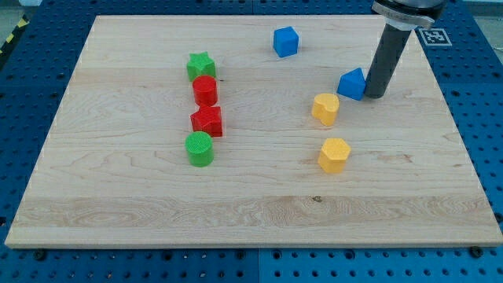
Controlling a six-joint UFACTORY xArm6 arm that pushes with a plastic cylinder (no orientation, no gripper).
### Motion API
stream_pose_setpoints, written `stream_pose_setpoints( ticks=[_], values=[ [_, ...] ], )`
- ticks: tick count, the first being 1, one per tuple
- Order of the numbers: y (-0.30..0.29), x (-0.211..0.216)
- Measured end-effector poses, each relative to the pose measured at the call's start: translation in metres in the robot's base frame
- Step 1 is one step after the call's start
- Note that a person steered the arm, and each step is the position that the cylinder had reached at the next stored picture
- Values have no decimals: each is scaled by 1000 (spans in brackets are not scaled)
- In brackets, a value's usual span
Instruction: Push the blue triangle above the yellow heart
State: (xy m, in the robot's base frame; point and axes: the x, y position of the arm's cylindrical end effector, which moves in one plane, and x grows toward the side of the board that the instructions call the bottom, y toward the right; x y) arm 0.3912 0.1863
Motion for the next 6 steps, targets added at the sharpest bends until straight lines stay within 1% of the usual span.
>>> stream_pose_setpoints(
  ticks=[1,3,6],
  values=[
    [-11,0],
    [-50,0],
    [-65,0]
  ],
)
